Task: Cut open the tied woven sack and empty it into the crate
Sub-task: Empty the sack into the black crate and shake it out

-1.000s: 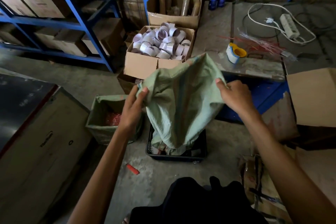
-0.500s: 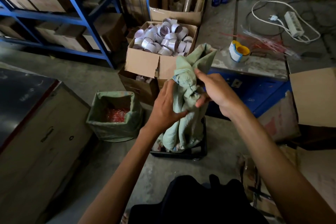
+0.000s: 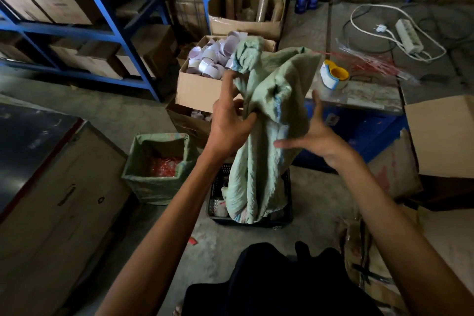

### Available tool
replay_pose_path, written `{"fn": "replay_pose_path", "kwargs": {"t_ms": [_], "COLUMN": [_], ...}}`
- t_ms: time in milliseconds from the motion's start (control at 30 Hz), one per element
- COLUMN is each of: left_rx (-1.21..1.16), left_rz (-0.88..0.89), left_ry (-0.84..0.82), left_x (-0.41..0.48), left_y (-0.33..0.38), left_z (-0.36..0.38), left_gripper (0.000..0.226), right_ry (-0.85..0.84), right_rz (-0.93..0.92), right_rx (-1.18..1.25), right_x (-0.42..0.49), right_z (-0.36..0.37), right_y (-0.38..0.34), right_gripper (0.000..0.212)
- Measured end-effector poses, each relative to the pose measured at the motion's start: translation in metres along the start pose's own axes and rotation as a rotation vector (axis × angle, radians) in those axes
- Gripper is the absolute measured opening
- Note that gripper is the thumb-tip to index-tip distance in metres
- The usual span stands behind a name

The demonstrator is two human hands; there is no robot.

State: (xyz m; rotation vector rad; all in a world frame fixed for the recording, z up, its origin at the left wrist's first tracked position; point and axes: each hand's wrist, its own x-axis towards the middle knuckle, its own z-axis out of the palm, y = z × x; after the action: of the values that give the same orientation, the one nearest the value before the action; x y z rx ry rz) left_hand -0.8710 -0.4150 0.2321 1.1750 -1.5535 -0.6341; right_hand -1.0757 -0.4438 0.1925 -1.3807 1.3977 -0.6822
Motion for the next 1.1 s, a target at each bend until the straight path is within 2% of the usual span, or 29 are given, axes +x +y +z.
{"fn": "replay_pose_path", "kwargs": {"t_ms": [33, 67, 167, 233, 400, 500, 600, 733, 800, 867, 933, 1000, 1067, 1100], "left_rx": [-0.040, -0.069, -0.095, -0.125, -0.241, -0.200, -0.118, 0.063, 0.084, 0.091, 0.095, 0.099, 0.120, 0.145], "left_rz": [0.016, 0.039, 0.098, 0.076, -0.162, -0.256, -0.316, -0.364, -0.379, -0.402, -0.379, -0.355, -0.352, -0.368], "left_ry": [-0.031, -0.066, -0.164, -0.191, -0.138, -0.102, -0.121, -0.315, -0.351, -0.291, -0.139, 0.012, 0.017, -0.003], "left_x": [0.001, 0.002, 0.008, 0.012, 0.018, 0.008, -0.002, -0.012, -0.013, -0.015, -0.014, -0.010, -0.008, -0.007], "left_y": [0.007, 0.012, 0.027, 0.030, 0.012, -0.009, -0.032, -0.059, -0.069, -0.076, -0.078, -0.076, -0.080, -0.084], "left_z": [0.003, 0.007, 0.016, 0.015, -0.017, -0.038, -0.045, -0.032, -0.019, -0.006, 0.004, 0.006, 0.005, 0.003], "left_gripper": [0.062, 0.059, 0.059, 0.057, 0.039, 0.043, 0.066, 0.117, 0.128, 0.124, 0.103, 0.091, 0.083, 0.077], "right_ry": [-0.023, -0.018, 0.111, 0.150, 0.293, 0.301, 0.250, 0.230, 0.179, 0.138, 0.156, 0.136, 0.135, 0.136], "right_rz": [-0.014, -0.015, -0.065, -0.147, -0.176, -0.175, -0.223, -0.294, -0.259, -0.259, -0.254, -0.225, -0.194, -0.182], "right_rx": [-0.030, -0.024, 0.131, 0.212, 0.255, 0.210, 0.167, 0.084, 0.054, 0.058, 0.068, 0.080, 0.140, 0.177], "right_x": [0.005, 0.010, 0.007, 0.008, 0.014, 0.017, 0.018, 0.021, 0.026, 0.032, 0.035, 0.037, 0.041, 0.039], "right_z": [0.009, 0.018, 0.041, 0.046, 0.050, 0.047, 0.046, 0.045, 0.052, 0.057, 0.056, 0.056, 0.058, 0.059], "right_y": [0.008, 0.016, 0.008, -0.003, -0.017, -0.020, -0.033, -0.047, -0.059, -0.063, -0.061, -0.059, -0.060, -0.064], "right_gripper": [0.152, 0.144, 0.065, 0.050, 0.056, 0.053, 0.054, 0.044, 0.044, 0.042, 0.032, 0.043, 0.063, 0.066]}}
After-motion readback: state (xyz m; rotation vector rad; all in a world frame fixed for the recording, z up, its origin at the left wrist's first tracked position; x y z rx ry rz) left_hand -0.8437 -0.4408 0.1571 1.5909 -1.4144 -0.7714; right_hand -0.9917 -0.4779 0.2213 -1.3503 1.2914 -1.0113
